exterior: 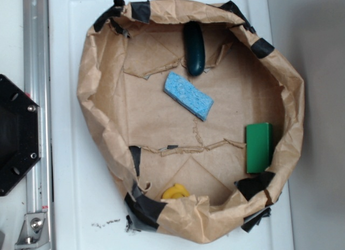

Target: Grab the plastic pickle.

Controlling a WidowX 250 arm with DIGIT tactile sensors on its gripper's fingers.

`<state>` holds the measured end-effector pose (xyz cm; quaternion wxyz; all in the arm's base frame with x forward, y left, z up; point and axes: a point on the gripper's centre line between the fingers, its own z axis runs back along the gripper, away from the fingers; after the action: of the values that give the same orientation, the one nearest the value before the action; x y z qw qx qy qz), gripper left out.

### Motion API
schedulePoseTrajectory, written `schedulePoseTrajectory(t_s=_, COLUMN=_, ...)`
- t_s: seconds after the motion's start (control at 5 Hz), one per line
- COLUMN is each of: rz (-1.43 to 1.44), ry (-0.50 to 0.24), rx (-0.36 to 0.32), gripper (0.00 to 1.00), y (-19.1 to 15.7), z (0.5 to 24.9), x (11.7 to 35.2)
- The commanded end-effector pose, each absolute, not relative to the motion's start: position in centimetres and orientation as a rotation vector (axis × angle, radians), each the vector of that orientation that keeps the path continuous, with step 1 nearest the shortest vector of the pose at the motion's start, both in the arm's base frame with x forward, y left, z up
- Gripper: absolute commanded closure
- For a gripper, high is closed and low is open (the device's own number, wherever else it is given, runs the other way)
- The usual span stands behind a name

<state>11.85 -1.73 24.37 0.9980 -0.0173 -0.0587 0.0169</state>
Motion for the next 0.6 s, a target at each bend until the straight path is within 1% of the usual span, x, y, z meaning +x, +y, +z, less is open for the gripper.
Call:
schedulePoseTrajectory(t_s=0.0, rz=0.034, ry=-0.117, rx=-0.035, gripper=0.0, y=-1.7, z=24.4, x=11.8)
schedulePoseTrajectory(t_s=0.2, rz=-0.027, ry=-0.139, rx=0.058, gripper=0.0, y=-0.3, z=20.9, x=16.8)
schedulePoseTrajectory(t_s=0.4, rz=-0.194, ry=-0.187, rx=0.14, gripper=0.0, y=1.2, z=17.9, x=22.2)
